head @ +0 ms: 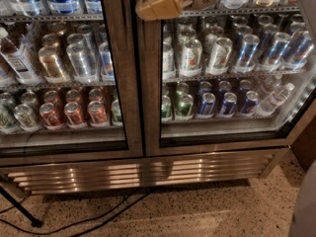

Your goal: Open right fridge door

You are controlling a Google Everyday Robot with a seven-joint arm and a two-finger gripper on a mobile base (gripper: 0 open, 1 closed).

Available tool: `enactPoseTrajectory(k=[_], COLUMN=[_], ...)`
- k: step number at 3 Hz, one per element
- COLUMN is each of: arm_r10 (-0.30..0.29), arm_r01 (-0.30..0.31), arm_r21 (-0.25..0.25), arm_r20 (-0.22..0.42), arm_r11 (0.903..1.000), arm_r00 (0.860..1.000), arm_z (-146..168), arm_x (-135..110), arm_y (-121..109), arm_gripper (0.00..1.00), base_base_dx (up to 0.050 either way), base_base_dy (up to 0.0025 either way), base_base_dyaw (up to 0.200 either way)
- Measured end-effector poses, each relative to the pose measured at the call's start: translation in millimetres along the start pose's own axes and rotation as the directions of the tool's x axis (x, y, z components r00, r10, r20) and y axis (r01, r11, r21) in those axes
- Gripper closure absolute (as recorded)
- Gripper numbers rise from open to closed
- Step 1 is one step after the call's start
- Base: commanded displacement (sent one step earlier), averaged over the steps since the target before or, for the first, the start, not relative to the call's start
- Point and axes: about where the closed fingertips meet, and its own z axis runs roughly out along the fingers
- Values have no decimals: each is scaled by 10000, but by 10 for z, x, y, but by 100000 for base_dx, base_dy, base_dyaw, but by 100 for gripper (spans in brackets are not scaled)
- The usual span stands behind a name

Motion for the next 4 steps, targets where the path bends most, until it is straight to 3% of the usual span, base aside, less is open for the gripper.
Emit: enactPoseTrajectory(k=[3,4], arm_r10=[9,316], arm_r01=[-9,-317], arm_r21=[-27,-98], arm_r20=[48,-68], arm_r11=[10000,9994], arm_r00=[10000,9995], arm_z=[13,30], arm_x=[2,147], arm_y=[-24,-22], arm_gripper=[100,100], base_base_dx=[0,0], base_base_dy=[0,0], base_base_dyaw=[0,0])
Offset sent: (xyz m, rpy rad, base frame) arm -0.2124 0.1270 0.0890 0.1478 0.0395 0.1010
